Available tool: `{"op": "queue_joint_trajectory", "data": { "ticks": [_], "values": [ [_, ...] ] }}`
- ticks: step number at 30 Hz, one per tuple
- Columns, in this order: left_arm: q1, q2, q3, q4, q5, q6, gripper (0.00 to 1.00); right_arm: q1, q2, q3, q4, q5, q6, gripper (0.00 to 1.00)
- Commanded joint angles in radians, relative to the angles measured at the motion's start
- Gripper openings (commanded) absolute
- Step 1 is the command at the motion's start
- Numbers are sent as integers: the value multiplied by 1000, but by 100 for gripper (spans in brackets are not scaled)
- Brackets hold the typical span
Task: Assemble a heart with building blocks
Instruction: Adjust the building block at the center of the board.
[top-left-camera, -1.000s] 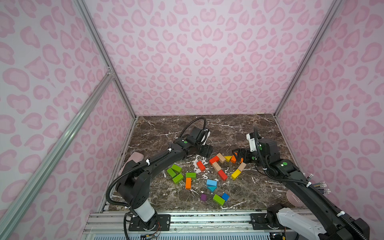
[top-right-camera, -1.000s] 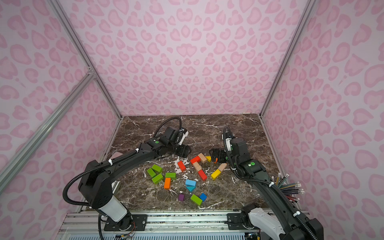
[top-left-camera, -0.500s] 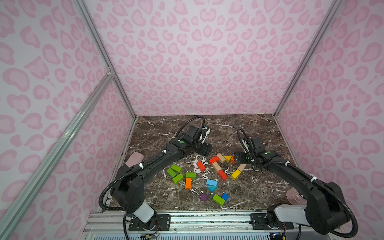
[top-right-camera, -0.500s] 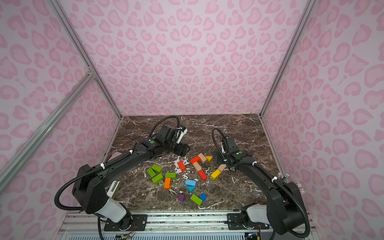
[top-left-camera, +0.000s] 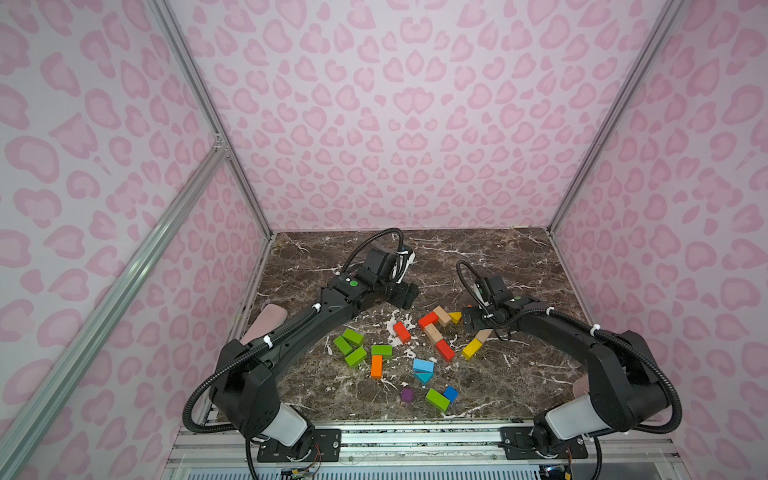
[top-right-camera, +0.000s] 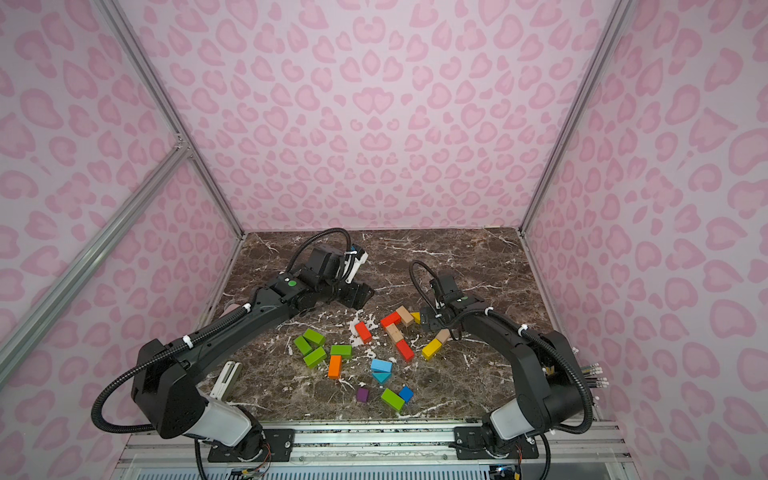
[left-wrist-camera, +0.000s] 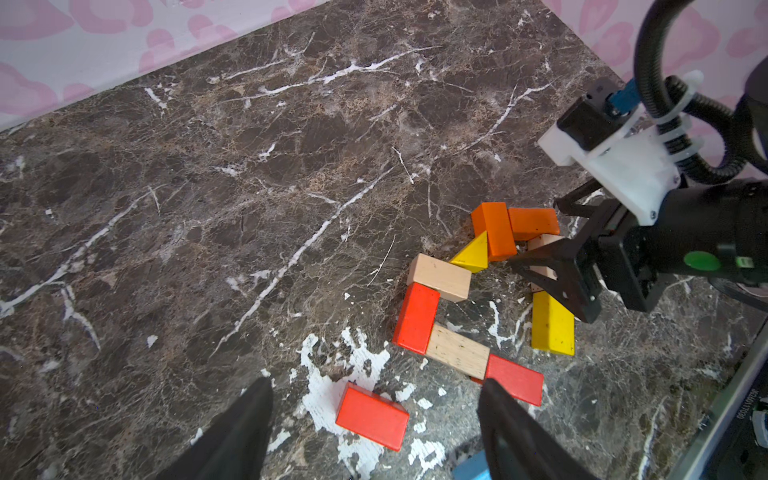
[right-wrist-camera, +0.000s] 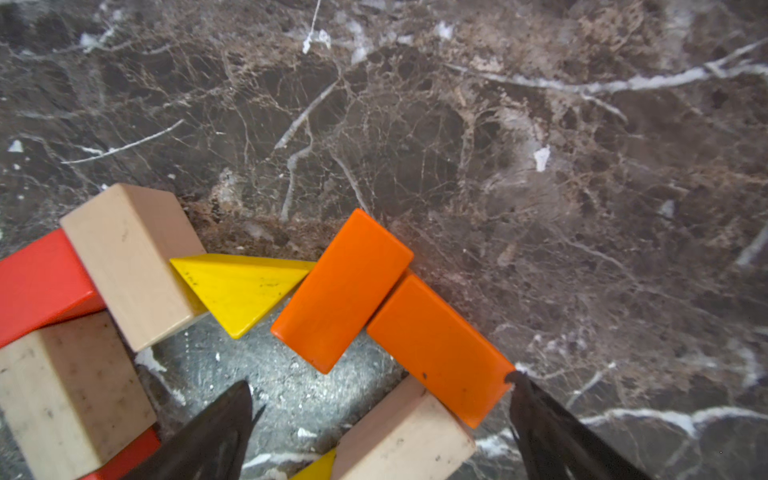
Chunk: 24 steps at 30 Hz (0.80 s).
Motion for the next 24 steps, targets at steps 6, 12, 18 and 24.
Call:
{"op": "queue_joint_trajectory", "data": {
  "ticks": [6, 12, 18, 24],
  "values": [
    [5, -4, -5, 34, -1, 7, 80, 2, 51, 36, 27, 29, -7, 100],
    [6, -2, -8, 36, 0, 6, 80, 2, 78, 50, 35, 39, -9, 100],
    [7, -2, -9, 38, 3, 4, 80, -4, 84, 49, 41, 49, 0, 99],
    [7, 2, -9, 40, 9, 2, 80, -15, 80, 52, 47, 38, 1, 99]
  ]
}}
